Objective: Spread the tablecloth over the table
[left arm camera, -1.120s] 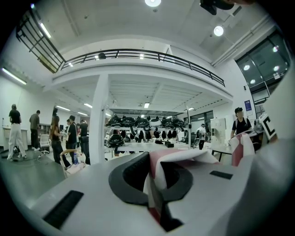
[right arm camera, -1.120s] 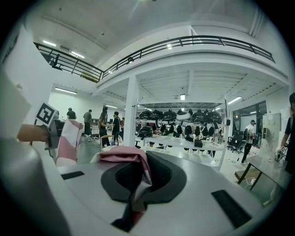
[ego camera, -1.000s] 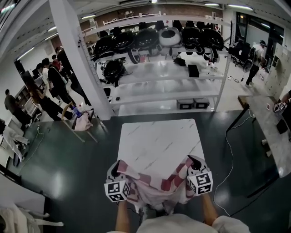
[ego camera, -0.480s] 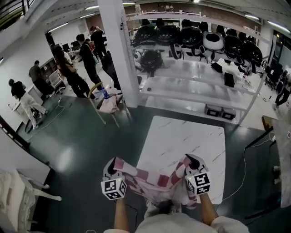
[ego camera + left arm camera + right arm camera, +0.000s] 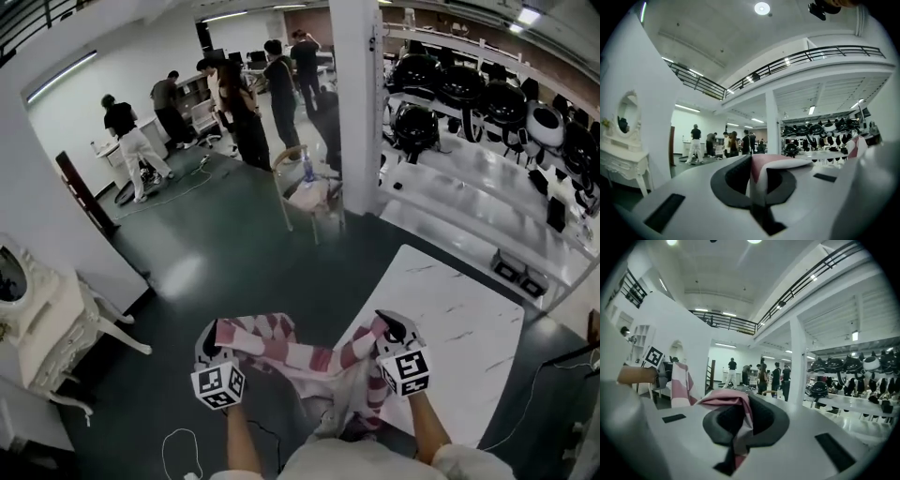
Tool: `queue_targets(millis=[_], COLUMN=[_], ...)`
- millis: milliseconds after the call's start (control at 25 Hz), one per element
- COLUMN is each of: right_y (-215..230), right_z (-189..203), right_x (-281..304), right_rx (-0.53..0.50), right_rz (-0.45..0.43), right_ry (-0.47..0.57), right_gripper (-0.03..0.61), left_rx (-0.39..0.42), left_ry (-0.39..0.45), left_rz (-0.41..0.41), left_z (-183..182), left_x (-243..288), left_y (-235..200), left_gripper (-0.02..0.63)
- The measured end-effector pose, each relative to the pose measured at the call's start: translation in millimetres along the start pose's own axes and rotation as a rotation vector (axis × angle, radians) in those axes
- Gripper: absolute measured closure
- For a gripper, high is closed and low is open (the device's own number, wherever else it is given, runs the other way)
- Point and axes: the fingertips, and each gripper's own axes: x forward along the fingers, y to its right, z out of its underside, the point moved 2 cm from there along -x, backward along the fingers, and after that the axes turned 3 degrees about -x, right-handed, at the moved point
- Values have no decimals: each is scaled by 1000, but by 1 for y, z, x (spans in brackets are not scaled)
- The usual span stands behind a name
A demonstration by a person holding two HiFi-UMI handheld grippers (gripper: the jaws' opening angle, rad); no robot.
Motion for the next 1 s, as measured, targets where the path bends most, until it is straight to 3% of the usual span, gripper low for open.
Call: queue_targets(millis=[560, 760, 1000], right_y=[-154, -176, -187], right_z=[-54, -60, -63], right_x=[187, 240, 289], right_rx=[-105, -146, -199], right_rz=[-414, -479, -507], right_ry=[87, 81, 72], right_gripper=[560, 560, 560], left_rx=[2, -9, -5], left_ry=[31, 44, 59], left_rz=[-392, -465, -484], left_z=[-10, -9, -14], left_x=[-59, -57, -37], left_y=[-182, -213, -241], left_gripper=[588, 588, 588])
